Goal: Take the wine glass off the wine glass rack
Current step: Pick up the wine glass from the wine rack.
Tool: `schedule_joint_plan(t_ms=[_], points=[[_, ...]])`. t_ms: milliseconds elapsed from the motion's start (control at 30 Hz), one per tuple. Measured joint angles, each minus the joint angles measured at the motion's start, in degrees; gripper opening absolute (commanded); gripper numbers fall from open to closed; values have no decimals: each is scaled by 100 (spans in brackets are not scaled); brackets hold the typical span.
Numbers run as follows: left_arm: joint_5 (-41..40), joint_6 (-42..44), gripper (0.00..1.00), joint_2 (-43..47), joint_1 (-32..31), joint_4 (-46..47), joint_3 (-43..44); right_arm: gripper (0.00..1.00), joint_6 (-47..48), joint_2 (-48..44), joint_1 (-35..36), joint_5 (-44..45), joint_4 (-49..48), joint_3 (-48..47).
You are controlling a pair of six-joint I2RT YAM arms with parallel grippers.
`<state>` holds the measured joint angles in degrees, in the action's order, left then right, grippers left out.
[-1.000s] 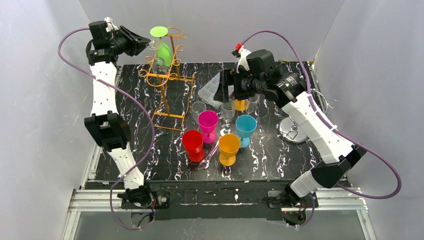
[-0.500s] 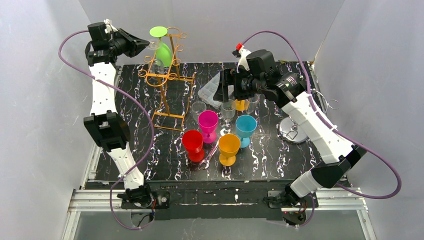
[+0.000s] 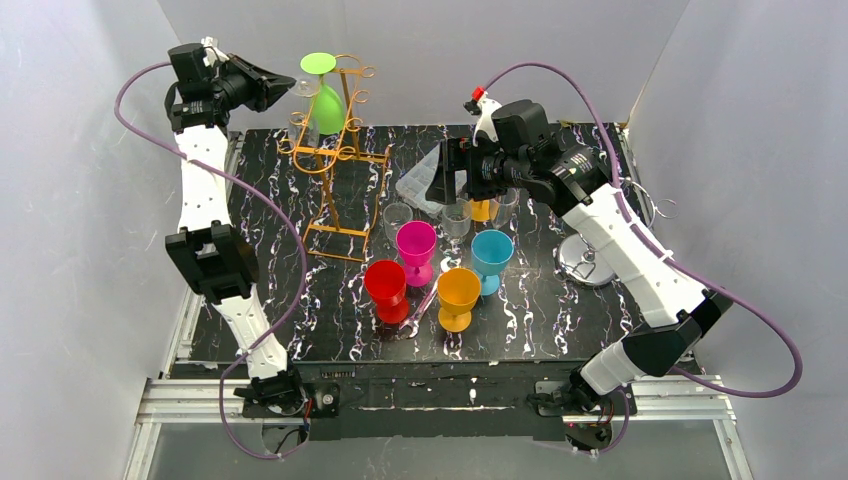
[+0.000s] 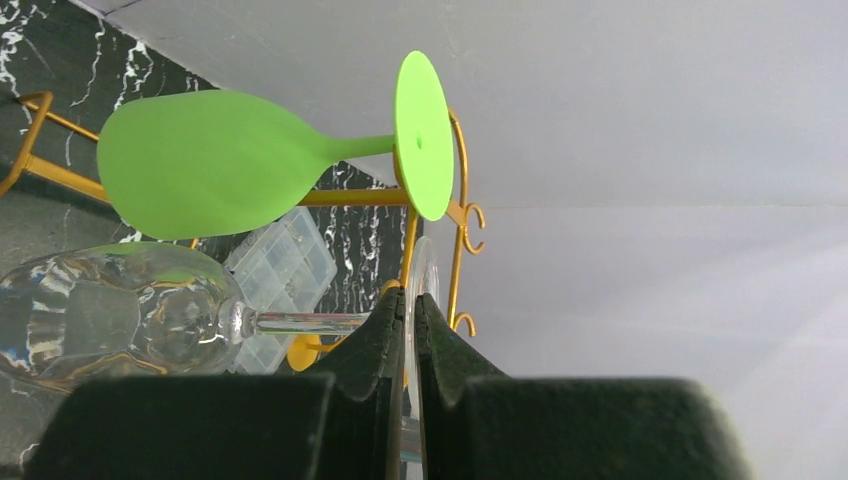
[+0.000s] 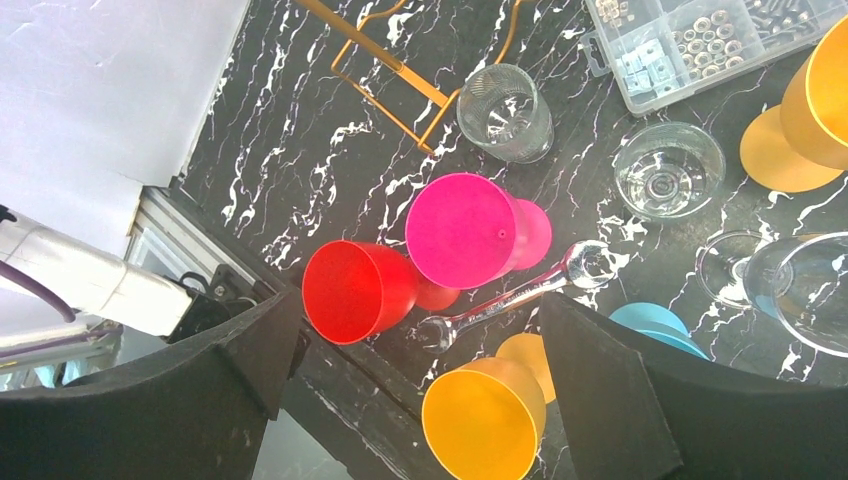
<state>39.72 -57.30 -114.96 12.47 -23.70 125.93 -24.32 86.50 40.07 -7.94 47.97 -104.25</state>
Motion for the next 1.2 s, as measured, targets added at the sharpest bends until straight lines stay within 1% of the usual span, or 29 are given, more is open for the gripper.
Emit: schedule_joint_plan(t_ms=[300, 900, 1200], points=[[118, -378, 0, 0, 87, 433, -35, 98, -61, -2, 0, -22, -9, 11], [116, -538, 0, 52, 254, 564, -87, 98, -103, -59, -22, -184, -22, 13], [20, -511, 0, 446, 490, 507, -87, 99, -129, -68, -26, -302, -208, 13]])
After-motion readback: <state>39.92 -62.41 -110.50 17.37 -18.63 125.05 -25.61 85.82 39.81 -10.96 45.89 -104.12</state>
